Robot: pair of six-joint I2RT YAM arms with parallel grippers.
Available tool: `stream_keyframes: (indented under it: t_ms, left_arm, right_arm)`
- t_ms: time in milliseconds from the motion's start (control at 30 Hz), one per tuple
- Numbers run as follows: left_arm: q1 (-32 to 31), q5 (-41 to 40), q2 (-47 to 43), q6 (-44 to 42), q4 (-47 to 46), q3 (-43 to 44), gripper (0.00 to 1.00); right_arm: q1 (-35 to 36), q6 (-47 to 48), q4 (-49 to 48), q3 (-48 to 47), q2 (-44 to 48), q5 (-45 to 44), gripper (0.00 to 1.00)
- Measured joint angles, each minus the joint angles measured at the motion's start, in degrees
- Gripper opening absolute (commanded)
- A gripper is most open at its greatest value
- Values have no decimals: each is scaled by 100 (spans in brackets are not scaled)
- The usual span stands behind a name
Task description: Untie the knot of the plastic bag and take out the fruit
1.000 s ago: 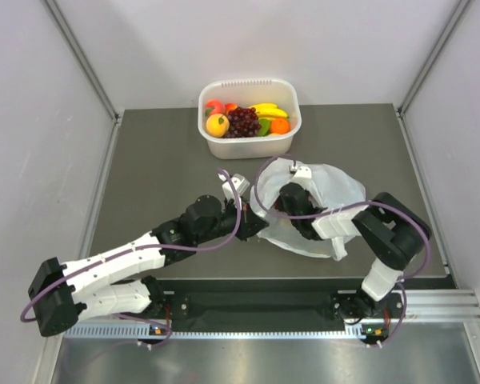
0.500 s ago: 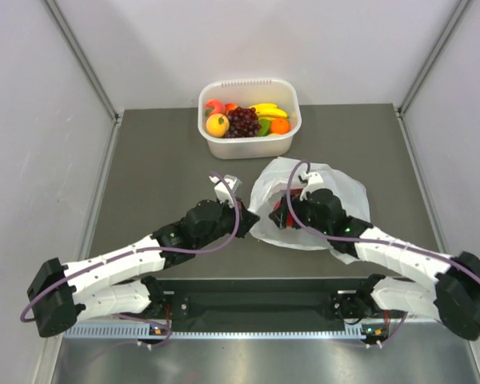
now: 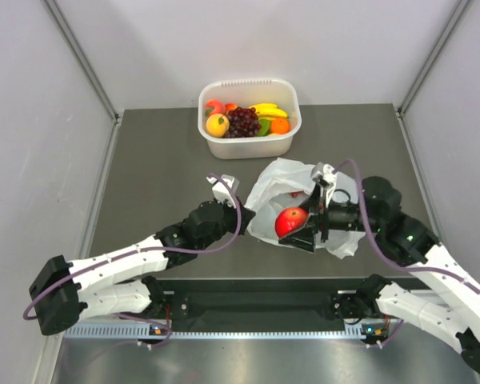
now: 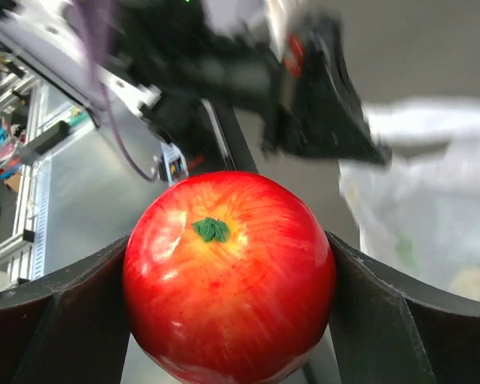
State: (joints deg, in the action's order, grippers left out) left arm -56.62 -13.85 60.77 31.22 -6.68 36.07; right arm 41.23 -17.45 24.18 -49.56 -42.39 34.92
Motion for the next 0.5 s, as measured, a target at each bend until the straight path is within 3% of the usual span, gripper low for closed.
stream_keyframes:
  t_ms: [167, 500]
  left_arm:
    - [0, 33, -17, 20, -90, -208, 0]
    - [0, 120, -511, 85, -111, -525, 0]
  right_arm:
    - [-11, 562, 50, -1504, -802, -214, 0]
    - [-1001, 706, -396, -4041, -4448, -2063, 0]
